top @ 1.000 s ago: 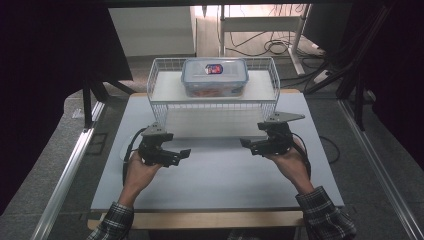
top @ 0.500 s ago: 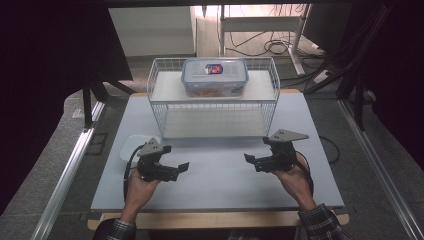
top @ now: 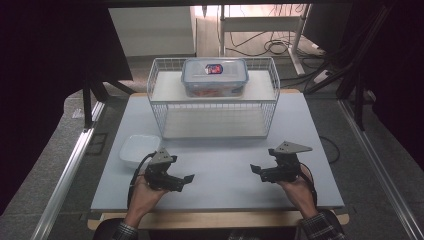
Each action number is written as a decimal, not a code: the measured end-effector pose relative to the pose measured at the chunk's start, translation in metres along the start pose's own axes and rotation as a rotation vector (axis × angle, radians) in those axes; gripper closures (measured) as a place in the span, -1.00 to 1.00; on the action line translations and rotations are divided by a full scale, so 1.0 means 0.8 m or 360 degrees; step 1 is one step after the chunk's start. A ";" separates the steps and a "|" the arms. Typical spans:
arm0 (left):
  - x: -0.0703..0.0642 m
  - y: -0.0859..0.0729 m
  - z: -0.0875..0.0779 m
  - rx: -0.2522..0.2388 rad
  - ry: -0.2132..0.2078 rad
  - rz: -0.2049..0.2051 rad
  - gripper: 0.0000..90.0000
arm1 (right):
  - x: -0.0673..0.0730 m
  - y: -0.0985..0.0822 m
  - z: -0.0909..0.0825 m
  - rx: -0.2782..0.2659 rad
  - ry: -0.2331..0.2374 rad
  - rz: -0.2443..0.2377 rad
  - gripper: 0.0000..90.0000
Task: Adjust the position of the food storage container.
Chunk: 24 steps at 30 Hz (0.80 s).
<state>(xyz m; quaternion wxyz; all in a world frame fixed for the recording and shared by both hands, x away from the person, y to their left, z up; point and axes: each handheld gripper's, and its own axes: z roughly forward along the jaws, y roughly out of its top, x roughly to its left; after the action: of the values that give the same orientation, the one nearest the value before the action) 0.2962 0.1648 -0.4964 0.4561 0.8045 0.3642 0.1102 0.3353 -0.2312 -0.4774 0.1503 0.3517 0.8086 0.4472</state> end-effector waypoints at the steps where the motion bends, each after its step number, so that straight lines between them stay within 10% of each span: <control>1: 0.004 0.003 -0.003 0.0006 0.0024 -0.0014 -0.86 | -0.002 -0.001 0.000 -0.0006 -0.0009 0.0007 -0.86; 11: 0.048 0.016 -0.045 0.0029 0.0333 -0.0027 -0.16 | -0.008 -0.011 0.006 0.0019 -0.0068 -0.0010 -0.85; 24: 0.159 -0.029 -0.123 -0.0066 0.0819 -0.0461 1.00 | -0.007 -0.017 0.014 0.0056 -0.0078 -0.0029 -0.82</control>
<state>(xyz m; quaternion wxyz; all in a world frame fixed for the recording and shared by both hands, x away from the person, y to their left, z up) 0.3251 0.3237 -0.4801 0.3759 0.6803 0.5766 0.2518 0.3394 -0.2330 -0.4951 0.1679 0.3579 0.8155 0.4227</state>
